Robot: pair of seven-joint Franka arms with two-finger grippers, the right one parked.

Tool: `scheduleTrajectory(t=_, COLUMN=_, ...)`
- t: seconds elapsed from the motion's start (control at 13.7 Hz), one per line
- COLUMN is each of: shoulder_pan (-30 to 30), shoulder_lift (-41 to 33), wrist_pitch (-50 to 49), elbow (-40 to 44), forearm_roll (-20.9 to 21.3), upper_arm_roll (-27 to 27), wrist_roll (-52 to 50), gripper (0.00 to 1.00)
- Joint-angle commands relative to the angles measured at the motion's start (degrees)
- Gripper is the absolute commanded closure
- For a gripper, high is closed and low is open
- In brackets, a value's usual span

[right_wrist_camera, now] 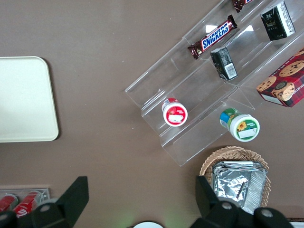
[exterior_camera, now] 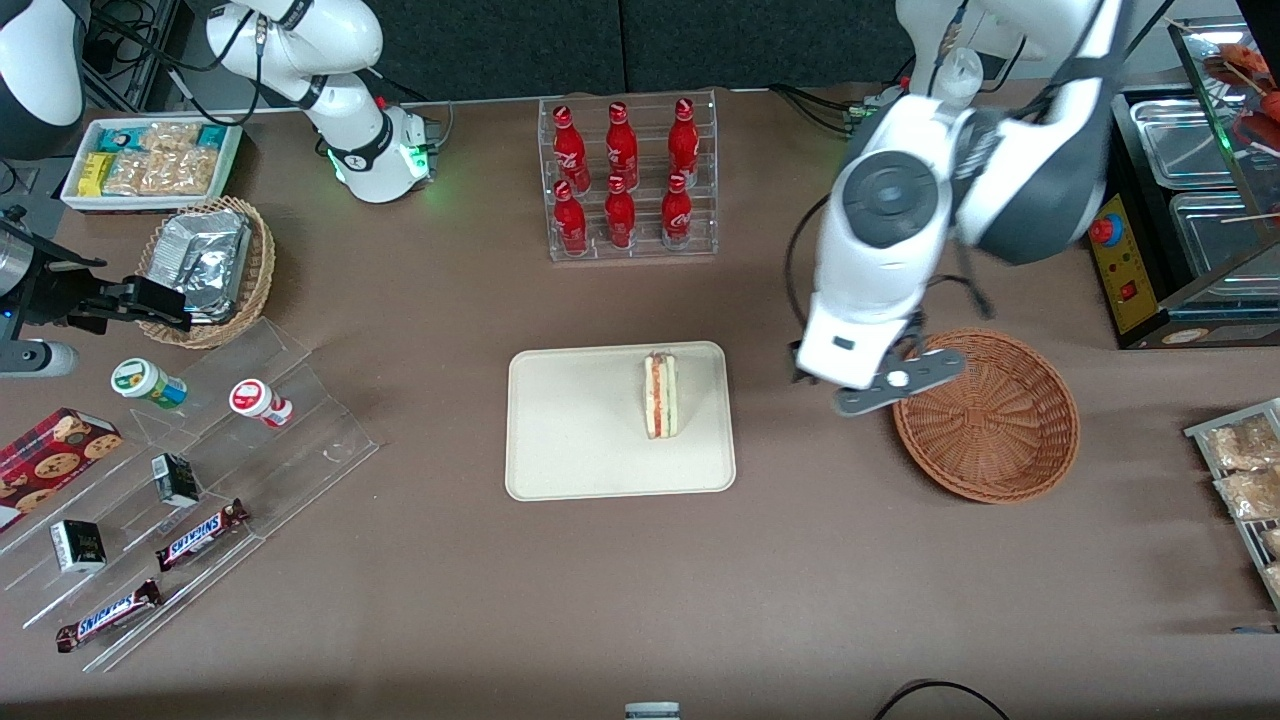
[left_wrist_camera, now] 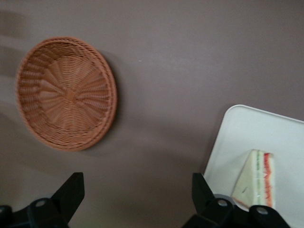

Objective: Place sandwich from basket to tray

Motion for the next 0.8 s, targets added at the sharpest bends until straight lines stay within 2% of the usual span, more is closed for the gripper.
scheduleTrajectory(t=0.0, shoulder_pan=-0.6, shoulder_lift=-4.9, wrist_pitch=-2.7, elbow=-1.2, forearm_roll=-2.5, upper_arm_roll=4.8, wrist_roll=6.9, gripper=0.0)
scheduleTrajectory(t=0.15, shoulder_pan=-0.6, shoulder_lift=-6.5, wrist_pitch=-3.9, elbow=-1.1, forearm_roll=-3.5, upper_arm_roll=8.4, wrist_roll=11.3, gripper=0.0)
scheduleTrajectory(t=0.44, shoulder_pan=-0.6, shoulder_lift=-10.3, wrist_pitch=-5.1, elbow=-1.0, forearm_roll=-8.8, upper_arm_roll=16.2, wrist_roll=21.6, gripper=0.0)
scheduleTrajectory(t=0.73, shoulder_pan=-0.4, shoulder_lift=-11.3, wrist_pitch=-9.2, elbow=0.4, forearm_roll=-8.9, upper_arm_roll=21.1, wrist_roll=30.8, gripper=0.01)
